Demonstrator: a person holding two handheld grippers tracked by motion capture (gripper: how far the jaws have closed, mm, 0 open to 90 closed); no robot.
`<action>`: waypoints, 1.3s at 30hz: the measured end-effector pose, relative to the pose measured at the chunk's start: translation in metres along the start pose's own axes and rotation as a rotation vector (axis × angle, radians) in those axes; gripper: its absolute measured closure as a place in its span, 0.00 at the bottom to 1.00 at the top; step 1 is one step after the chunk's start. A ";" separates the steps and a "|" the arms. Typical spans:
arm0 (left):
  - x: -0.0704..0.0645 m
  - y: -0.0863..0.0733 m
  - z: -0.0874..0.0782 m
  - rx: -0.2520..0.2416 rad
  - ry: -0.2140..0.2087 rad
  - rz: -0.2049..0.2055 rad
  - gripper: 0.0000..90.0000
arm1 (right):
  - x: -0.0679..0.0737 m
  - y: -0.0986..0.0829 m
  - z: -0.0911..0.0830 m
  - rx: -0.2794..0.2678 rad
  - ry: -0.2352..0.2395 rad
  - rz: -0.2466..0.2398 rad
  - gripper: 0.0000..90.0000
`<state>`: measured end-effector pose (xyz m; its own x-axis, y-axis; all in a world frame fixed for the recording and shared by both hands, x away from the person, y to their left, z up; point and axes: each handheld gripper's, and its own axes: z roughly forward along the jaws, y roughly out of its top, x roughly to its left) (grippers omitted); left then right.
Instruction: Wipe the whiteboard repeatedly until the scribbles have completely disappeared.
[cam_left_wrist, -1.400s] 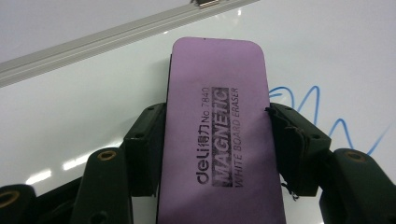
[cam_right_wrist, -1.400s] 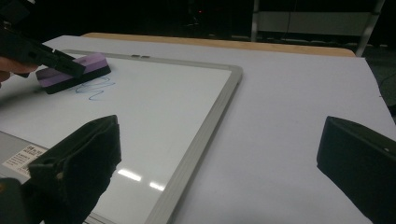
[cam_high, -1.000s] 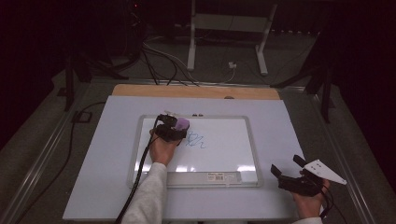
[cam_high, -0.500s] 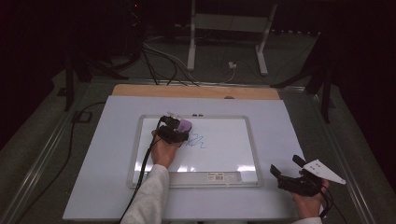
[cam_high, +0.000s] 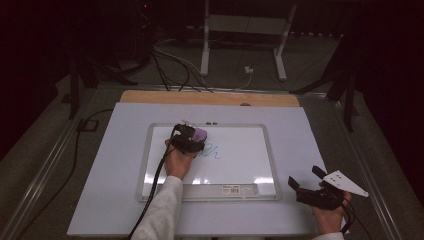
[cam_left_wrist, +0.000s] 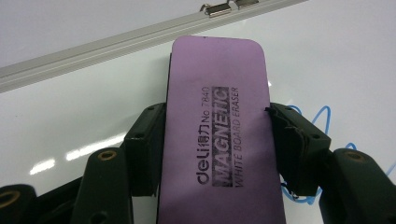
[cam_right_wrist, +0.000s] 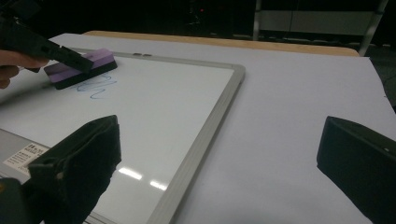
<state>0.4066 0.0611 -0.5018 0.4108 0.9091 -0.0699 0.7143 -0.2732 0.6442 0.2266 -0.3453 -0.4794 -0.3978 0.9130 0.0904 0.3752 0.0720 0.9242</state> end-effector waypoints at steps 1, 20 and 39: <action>0.000 0.000 0.000 0.000 -0.002 0.004 0.47 | 0.000 0.000 0.000 0.000 0.000 -0.001 0.00; -0.015 0.005 0.002 0.031 0.026 0.065 0.47 | 0.000 0.000 0.001 0.002 0.001 -0.002 0.00; 0.021 0.004 -0.001 0.017 0.106 -0.052 0.47 | -0.003 0.000 -0.002 -0.005 -0.005 0.009 0.00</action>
<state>0.4175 0.0797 -0.5003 0.3111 0.9502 -0.0211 0.7432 -0.2294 0.6285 0.2259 -0.3493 -0.4794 -0.3900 0.9157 0.0968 0.3744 0.0617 0.9252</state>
